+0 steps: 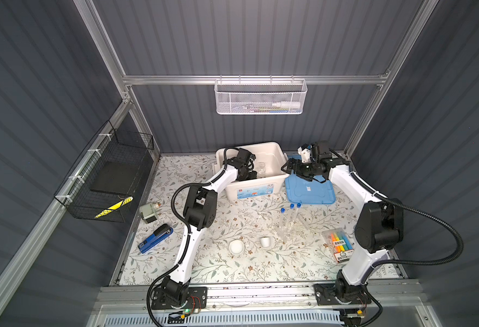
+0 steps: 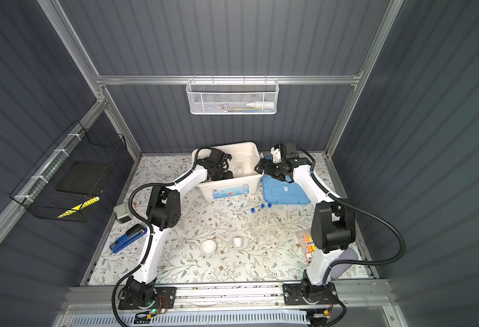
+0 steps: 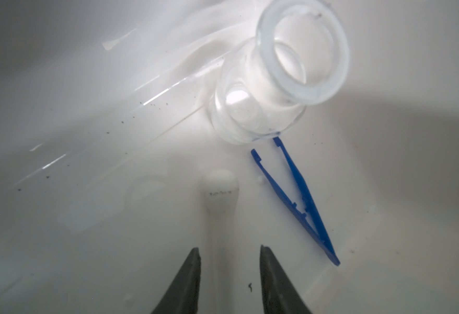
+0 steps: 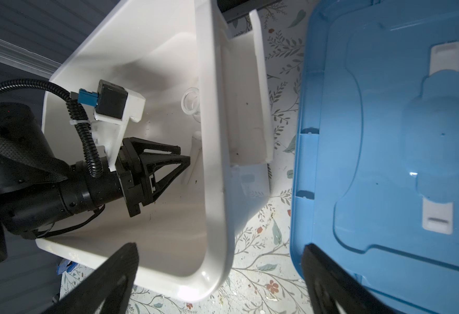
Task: Organize the chemistry lab equipment
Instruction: 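Raise the left gripper from the box and move it toward the glass funnel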
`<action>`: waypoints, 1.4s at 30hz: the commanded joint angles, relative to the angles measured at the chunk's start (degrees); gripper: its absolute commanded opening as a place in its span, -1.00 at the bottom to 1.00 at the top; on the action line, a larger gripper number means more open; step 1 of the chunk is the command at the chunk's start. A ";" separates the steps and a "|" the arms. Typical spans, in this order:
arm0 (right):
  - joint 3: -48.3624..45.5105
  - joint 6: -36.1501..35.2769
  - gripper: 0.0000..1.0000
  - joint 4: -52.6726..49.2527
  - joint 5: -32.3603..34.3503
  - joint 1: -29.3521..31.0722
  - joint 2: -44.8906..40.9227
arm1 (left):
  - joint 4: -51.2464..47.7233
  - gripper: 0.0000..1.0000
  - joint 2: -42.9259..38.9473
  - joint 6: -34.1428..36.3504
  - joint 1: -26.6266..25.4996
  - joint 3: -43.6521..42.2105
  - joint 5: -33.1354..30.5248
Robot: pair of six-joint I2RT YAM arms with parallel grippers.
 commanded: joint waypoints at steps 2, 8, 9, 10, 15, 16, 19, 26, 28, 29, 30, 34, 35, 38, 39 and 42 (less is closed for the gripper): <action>-2.09 0.63 0.91 1.01 -0.48 -0.17 -2.23 | 1.30 0.11 -5.32 -0.24 0.50 -1.25 1.20; -4.13 0.38 0.92 1.73 -0.16 -0.21 -3.70 | 8.42 0.59 -14.36 -2.02 0.41 -6.45 -2.32; -4.34 0.24 0.93 1.83 -0.28 -0.26 -3.96 | 10.08 0.70 -16.32 -2.41 0.41 -8.01 -3.24; -4.52 0.13 0.93 1.85 -0.28 -0.24 -4.13 | 11.38 0.76 -18.04 -2.68 0.41 -9.30 -4.16; -5.08 -0.64 0.96 1.84 -0.11 -0.26 -4.86 | 15.18 0.99 -26.31 -4.49 0.41 -15.45 -8.96; -5.23 -0.77 0.97 1.87 -0.01 -0.34 -5.00 | 15.23 0.99 -27.58 -4.87 0.41 -16.38 -10.02; -5.58 -1.19 0.98 1.88 0.00 -0.38 -5.59 | 15.12 0.99 -32.28 -6.96 0.41 -20.27 -14.27; -7.08 -2.24 0.98 1.84 -0.43 -1.09 -7.23 | 15.32 0.99 -44.94 -14.61 0.41 -34.97 -24.17; -7.17 -2.73 0.98 1.68 -0.87 -1.44 -7.37 | 14.55 0.99 -48.57 -16.60 0.41 -39.09 -26.40; -7.15 -3.00 0.98 1.43 -1.14 -1.60 -7.36 | 13.88 0.99 -50.35 -17.71 0.41 -41.87 -27.50; -7.16 -3.29 0.98 1.33 -1.49 -1.83 -7.24 | 12.90 0.99 -52.27 -18.67 0.41 -44.15 -28.54; -7.09 -3.75 0.98 1.14 -2.60 -2.44 -6.76 | 9.35 0.99 -58.67 -21.48 0.43 -50.84 -32.38; -7.00 -3.93 0.98 1.06 -2.79 -2.62 -6.61 | 8.33 0.99 -60.47 -22.18 0.41 -52.62 -33.49; -6.82 -4.10 0.98 1.00 -3.21 -2.88 -6.26 | 5.89 0.99 -65.12 -23.75 0.40 -57.40 -35.13; -6.78 -4.11 0.98 1.02 -3.31 -2.88 -6.17 | 5.10 0.99 -66.38 -24.34 0.41 -58.91 -35.70; -6.80 -4.20 0.98 0.94 -3.58 -2.99 -5.97 | 1.99 0.99 -67.87 -26.37 0.50 -62.13 -37.34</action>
